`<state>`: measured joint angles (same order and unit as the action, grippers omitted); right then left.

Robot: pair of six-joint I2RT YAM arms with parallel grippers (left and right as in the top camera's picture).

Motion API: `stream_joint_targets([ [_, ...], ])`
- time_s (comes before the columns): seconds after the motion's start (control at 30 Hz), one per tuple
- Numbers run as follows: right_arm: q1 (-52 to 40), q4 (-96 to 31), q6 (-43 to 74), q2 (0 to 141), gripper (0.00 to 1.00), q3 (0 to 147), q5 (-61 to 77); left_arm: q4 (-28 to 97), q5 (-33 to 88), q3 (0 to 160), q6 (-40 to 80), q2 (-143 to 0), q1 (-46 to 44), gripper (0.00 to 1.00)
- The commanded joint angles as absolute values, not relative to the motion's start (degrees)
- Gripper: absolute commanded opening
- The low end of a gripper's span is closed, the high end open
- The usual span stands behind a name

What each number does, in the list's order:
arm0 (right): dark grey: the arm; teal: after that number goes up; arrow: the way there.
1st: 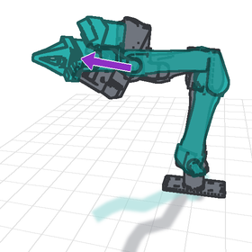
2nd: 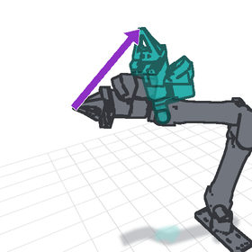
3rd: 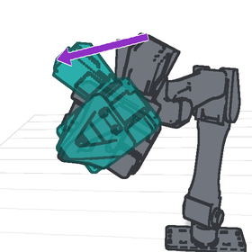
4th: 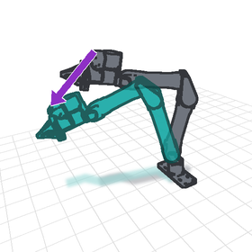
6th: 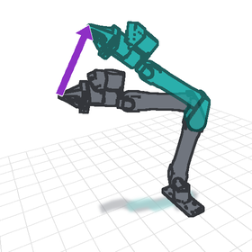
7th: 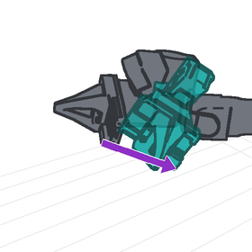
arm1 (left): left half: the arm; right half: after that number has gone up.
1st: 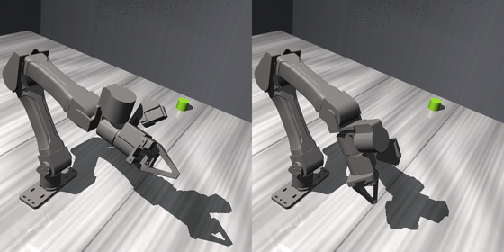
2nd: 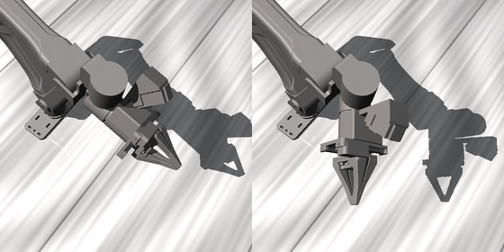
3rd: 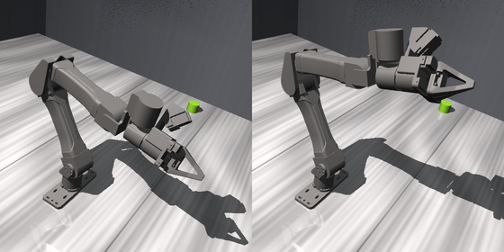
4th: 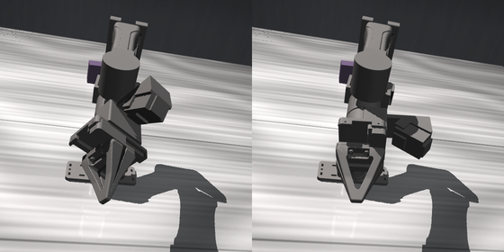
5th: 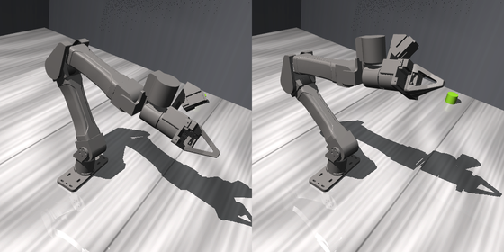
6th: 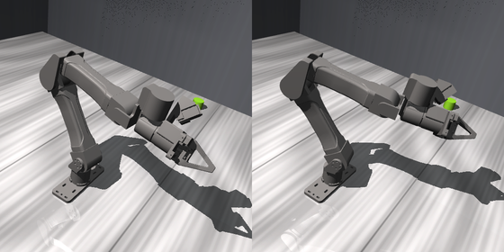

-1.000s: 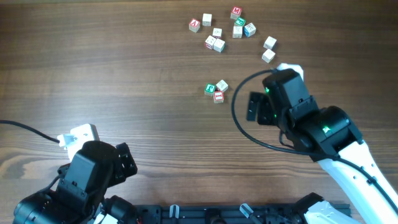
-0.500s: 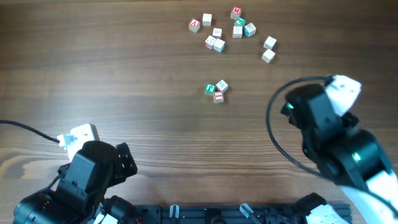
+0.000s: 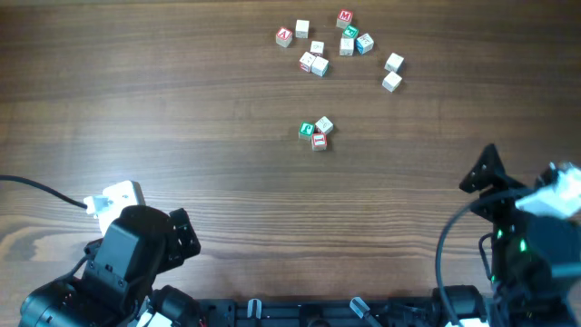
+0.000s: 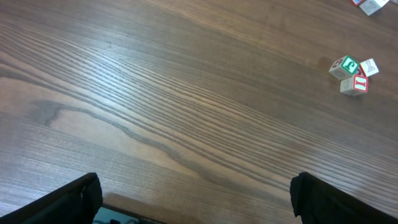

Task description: Form a circle

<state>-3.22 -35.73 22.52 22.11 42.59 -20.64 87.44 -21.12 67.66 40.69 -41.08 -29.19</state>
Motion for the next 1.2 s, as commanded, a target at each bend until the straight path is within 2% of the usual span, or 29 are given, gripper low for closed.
stream_joint_targets([
  [0.0,-0.16,-27.42,15.86,13.15,1.00,33.01,-10.17,87.53,-21.06,67.44,41.41,-41.19,-29.12,1.00],
  [0.2,4.40,-6.44,12.21,2.76,1.00,15.59,1.23,87.50,-21.06,67.44,41.41,-41.19,-29.12,1.00],
  [0.33,6.68,-1.32,12.29,0.25,1.00,8.14,5.82,87.50,-21.06,67.44,41.41,-41.19,-29.12,1.00],
  [0.53,7.38,-2.48,15.14,0.19,1.00,1.48,6.28,87.50,-21.06,67.44,41.41,-41.19,-29.12,1.00],
  [1.17,4.03,-2.17,10.59,1.98,1.00,1.41,4.56,87.50,-21.06,67.44,41.41,-41.19,-29.12,1.00],
])
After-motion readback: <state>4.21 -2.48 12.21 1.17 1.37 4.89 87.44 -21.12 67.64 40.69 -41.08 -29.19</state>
